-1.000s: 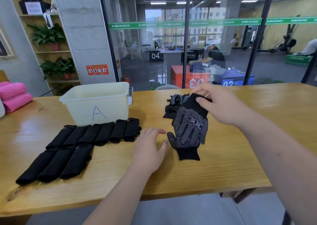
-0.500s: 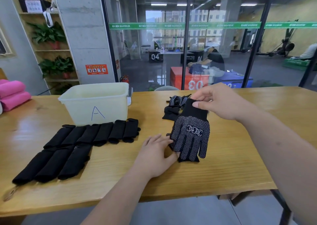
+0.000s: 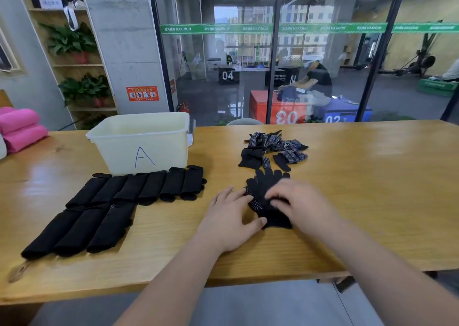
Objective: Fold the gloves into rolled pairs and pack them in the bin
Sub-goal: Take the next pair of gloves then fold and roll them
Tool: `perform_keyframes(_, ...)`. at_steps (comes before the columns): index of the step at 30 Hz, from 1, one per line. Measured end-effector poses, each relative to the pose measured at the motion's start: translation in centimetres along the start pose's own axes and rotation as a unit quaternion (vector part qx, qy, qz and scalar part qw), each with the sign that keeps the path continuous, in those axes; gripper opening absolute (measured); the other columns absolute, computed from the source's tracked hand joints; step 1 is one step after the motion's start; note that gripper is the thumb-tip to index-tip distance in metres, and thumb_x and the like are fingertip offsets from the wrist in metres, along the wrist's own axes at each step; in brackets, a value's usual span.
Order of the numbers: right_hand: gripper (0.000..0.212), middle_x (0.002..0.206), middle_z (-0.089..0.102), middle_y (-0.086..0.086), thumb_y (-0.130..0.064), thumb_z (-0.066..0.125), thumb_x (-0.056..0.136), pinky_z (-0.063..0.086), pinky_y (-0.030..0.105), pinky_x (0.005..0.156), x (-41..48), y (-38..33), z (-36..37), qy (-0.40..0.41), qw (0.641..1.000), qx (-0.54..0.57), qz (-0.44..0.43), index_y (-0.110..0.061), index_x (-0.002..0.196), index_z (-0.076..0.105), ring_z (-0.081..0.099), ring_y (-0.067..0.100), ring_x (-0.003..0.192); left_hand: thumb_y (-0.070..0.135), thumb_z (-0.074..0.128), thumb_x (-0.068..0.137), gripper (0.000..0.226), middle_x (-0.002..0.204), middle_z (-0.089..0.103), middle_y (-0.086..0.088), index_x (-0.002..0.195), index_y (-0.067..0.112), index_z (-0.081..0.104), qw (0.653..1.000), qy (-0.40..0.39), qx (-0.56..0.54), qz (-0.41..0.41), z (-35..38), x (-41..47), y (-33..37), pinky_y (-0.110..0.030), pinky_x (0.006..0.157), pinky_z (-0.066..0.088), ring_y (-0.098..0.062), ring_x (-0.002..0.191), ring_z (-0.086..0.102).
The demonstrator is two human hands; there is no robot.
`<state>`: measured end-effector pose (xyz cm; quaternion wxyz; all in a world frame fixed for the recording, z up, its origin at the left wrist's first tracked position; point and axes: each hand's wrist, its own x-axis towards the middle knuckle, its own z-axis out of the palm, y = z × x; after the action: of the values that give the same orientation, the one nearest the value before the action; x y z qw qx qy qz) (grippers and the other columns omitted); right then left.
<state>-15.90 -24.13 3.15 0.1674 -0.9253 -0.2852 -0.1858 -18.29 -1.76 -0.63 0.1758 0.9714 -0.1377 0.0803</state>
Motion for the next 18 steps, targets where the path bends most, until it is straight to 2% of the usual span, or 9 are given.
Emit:
perform_keyframes(4,0.017,0.106,0.073,-0.013,-0.023,0.075,0.095,0.056,0.038,0.082,-2.0,0.0,3.0,0.042,0.998,-0.022,0.029,-0.028,0.111,0.079,0.065,0.017,0.101,0.081,0.042,0.093,0.086,0.171,0.028,0.015,0.164,0.032,0.033,1.0,0.0,-0.008,-0.011,-0.1,-0.1,0.2,-0.043,0.132,0.01,-0.013,0.161,0.009)
perform_keyframes(10,0.02,0.1,0.078,-0.007,-0.018,0.081,0.091,0.061,0.039,0.076,-1.4,-1.1,1.8,0.159,0.984,-0.014,0.075,-0.027,0.109,0.08,0.072,0.018,0.092,0.082,0.051,0.087,0.102,0.17,0.032,0.008,0.168,0.033,0.012,0.999,0.001,-0.03,-0.022,-0.2,-0.2,0.3,-0.043,0.131,0.013,-0.018,0.161,0.012)
perform_keyframes(12,0.022,0.095,0.078,-0.007,-0.016,0.083,0.088,0.061,0.04,0.071,-2.2,-1.5,2.0,0.148,0.987,-0.025,0.05,-0.028,0.106,0.081,0.073,0.019,0.087,0.084,0.051,0.085,0.107,0.169,0.033,0.009,0.168,0.033,0.006,0.999,0.001,-0.039,-0.026,-0.1,-0.1,0.2,-0.044,0.131,0.015,-0.016,0.16,0.012)
perform_keyframes(15,0.021,0.091,0.076,-0.007,-0.019,0.08,0.091,0.059,0.038,0.066,-3.5,-2.0,2.7,0.084,0.994,-0.063,0.04,-0.032,0.107,0.08,0.072,0.018,0.087,0.087,0.051,0.082,0.114,0.168,0.036,0.011,0.168,0.032,0.0,0.998,0.001,-0.046,-0.03,-0.1,-0.1,0.2,-0.044,0.131,0.016,-0.014,0.16,0.013)
perform_keyframes(18,0.02,0.09,0.076,-0.01,-0.022,0.078,0.093,0.058,0.038,0.067,-3.9,-1.9,3.0,0.082,0.992,-0.078,0.047,-0.034,0.108,0.079,0.07,0.016,0.089,0.089,0.051,0.081,0.116,0.167,0.037,0.011,0.168,0.032,-0.001,0.998,0.002,-0.046,-0.034,-0.1,-0.1,0.3,-0.044,0.131,0.017,-0.015,0.16,0.014)
